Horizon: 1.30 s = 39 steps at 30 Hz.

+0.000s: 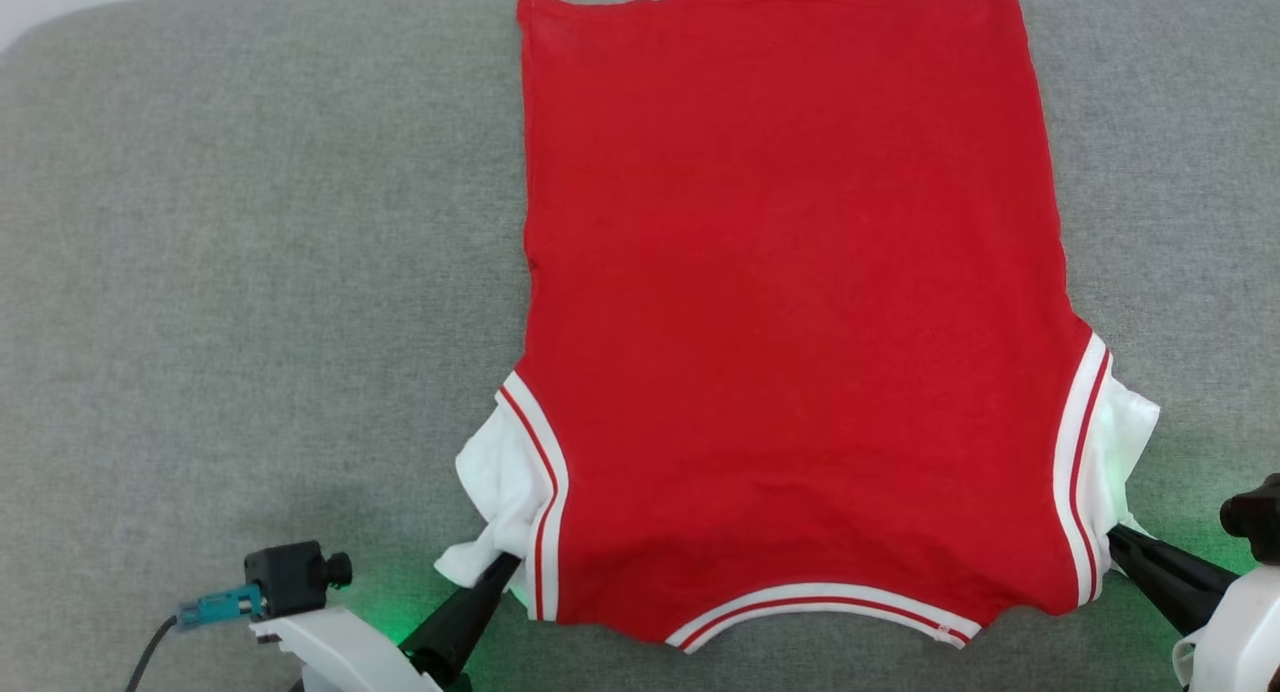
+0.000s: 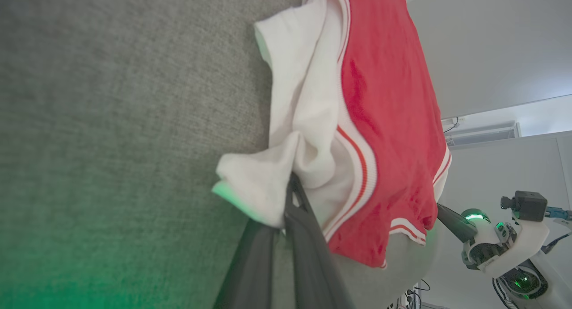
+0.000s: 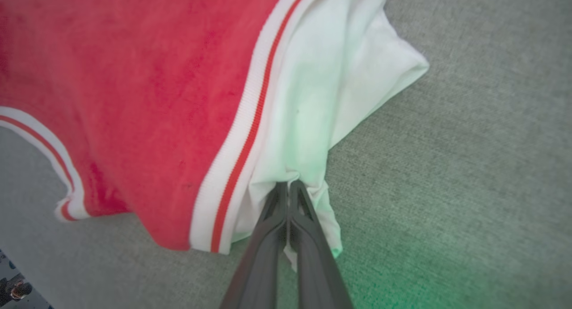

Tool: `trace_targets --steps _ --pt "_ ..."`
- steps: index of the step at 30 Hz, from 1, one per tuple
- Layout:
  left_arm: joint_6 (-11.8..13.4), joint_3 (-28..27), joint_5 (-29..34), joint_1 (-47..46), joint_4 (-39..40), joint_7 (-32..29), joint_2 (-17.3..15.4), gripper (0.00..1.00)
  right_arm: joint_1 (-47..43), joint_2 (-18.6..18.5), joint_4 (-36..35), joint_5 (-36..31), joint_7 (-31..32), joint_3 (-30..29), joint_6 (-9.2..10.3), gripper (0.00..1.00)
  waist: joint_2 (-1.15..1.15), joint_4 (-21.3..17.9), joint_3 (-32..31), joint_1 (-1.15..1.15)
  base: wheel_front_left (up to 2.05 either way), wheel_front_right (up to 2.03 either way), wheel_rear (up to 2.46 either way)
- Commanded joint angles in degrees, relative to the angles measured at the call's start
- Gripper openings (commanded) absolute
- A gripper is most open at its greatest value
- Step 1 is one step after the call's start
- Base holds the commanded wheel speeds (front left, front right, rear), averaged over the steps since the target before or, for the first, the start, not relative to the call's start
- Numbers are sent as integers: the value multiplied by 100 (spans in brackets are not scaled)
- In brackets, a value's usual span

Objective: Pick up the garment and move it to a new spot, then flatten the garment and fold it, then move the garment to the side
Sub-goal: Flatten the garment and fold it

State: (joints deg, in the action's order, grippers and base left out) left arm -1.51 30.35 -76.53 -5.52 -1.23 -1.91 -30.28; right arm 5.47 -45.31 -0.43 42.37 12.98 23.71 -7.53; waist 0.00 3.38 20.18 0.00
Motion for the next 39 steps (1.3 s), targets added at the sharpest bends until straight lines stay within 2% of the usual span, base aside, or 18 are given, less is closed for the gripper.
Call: trace_targets --steps 1,2,3,4,5,6,7,12,17,20,24,27,32,34,35,36,39 --pt "-5 36 34 -41 -82 -4 56 0 64 105 125 35 -13 142 10 0 0 -11 5 0 0 0 0" --pt "-10 40 37 -49 -106 0 66 0 104 108 168 48 -55 182 10 0 0 -18 3 0 0 0 0" --pt "-16 37 37 -49 -128 7 72 0 148 115 203 49 -108 221 10 7 0 -30 2 0 0 0 0" --pt "-19 32 37 -52 -144 19 75 0 188 116 236 59 -157 260 10 34 0 -40 -1 0 0 0 0" --pt "-18 23 44 -51 -158 28 75 0 246 118 253 60 -208 282 10 49 0 -54 -5 0 0 0 0" --pt "-20 14 40 -35 -169 47 74 0 289 126 265 74 -277 275 10 95 0 -75 -18 0 0 0 0" --pt "-22 6 37 -14 -171 59 73 0 331 120 257 114 -334 249 11 100 0 -95 -29 0 0 0 0" --pt "12 29 92 81 -82 132 97 0 250 -155 -79 397 -401 -190 10 100 0 -149 -74 0 0 0 0" --pt "52 155 252 45 59 185 175 0 -31 -483 -860 1092 -158 -1213 10 100 0 -70 8 0 0 0 0" --pt "58 240 391 -98 159 191 244 0 37 -664 -1085 1183 202 -1915 9 100 0 64 141 0 0 0 0" --pt "25 374 568 -346 211 152 347 0 650 -795 -1096 712 1039 -2559 9 100 0 339 350 0 0 0 0" --pt "-27 500 696 -560 180 102 473 0 1411 -503 -1034 396 1944 -2682 9 100 0 577 512 0 0 0 0" --pt "-166 619 805 -833 75 134 688 0 3153 132 -366 -206 3368 -2251 9 100 0 922 830 0 0 0 0" --pt "-210 668 850 -958 13 126 772 0 3894 358 84 -502 3722 -2077 9 100 0 1043 1009 0 0 0 0" --pt "-210 668 850 -958 13 126 772 0 3894 358 84 -502 3722 -2077 9 100 0 1043 1009 0 0 0 0" --pt "-267 740 901 -1088 -50 94 839 0 4590 556 562 -785 3980 -1980 9 100 0 1160 1197 0 0 0 0" --pt "-368 818 885 -1315 -138 44 994 0 5521 822 1336 -1231 4215 -1993 9 100 0 1358 1487 0 0 0 0"
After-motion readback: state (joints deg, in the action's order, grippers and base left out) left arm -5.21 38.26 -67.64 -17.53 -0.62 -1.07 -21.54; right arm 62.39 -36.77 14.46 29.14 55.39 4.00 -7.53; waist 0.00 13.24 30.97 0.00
